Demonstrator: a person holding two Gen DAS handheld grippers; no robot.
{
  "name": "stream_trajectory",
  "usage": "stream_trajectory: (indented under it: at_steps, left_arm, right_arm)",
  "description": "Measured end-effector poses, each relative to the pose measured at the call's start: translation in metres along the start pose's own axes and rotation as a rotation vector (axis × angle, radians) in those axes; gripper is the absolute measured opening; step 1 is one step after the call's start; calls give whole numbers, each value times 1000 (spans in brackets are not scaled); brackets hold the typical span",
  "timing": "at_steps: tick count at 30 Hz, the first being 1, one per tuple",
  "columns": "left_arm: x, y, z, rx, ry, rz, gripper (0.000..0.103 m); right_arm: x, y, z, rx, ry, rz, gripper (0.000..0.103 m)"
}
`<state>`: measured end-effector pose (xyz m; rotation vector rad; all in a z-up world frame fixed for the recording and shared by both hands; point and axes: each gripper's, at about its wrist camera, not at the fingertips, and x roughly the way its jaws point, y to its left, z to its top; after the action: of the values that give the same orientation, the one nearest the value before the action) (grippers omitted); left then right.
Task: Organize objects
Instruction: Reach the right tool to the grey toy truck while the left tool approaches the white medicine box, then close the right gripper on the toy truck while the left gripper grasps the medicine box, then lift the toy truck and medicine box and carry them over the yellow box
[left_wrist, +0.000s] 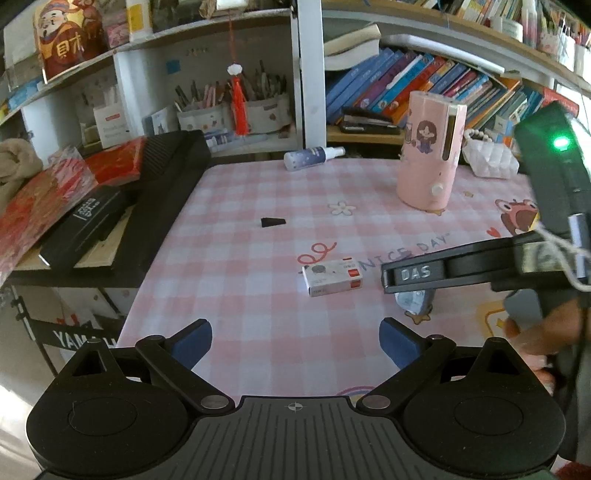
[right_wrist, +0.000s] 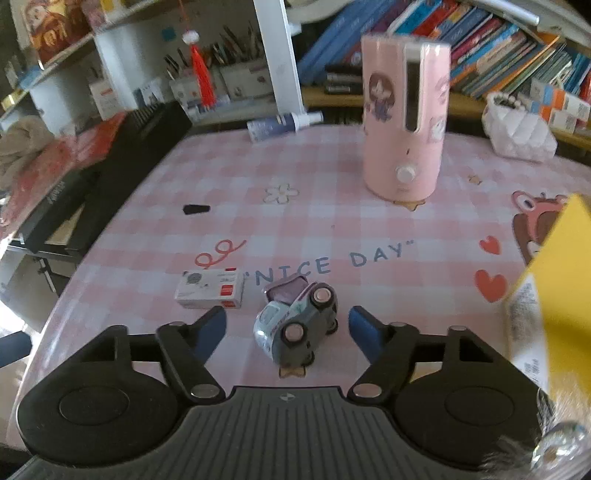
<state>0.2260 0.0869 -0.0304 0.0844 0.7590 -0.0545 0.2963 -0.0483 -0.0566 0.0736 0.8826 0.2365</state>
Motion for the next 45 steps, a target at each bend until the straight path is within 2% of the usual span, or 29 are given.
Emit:
stream_trajectory:
  at_steps: [5,9,15,18,21,24,28,29,35,45]
  left_arm:
    - [10,-3,4,14,14,-7,98]
    - [19,-5,8,9,23,-16,97]
    - [42,-13,18,-16,22,-32,96]
    - [60,-18,25,-59,40,-38,90]
    - [78,-25,30,-57,44,-21,85]
    - [93,-32,34,-49,55,-16,75]
    - [108,-35,34,-51,84,1,55]
    - [109,-34,34,-57,89,-4,54]
    - [94,-27,33,-93,65,-20,53]
    - [7,4,24,-132,-43,-71,53]
  right_arm:
    - [22,-3,4,-21,37,-17,55]
    - [25,-6,4,-33,40,7,53]
    - [-7,-28,10,30,-48,-3,53]
    - [-26,-40,12,64,-96,-24,53]
    - [-41,-48,12,73,-125,-29,53]
    - [-50,-51,10,63,-144,-36,53]
    - [-58,-55,6,52,-152,-39,53]
    - [-59,-55,5,49,-154,-38,53]
    - [-63,-54,3,33,-160,-33,53]
    - [-78,-40,-5,-15,-168,11,53]
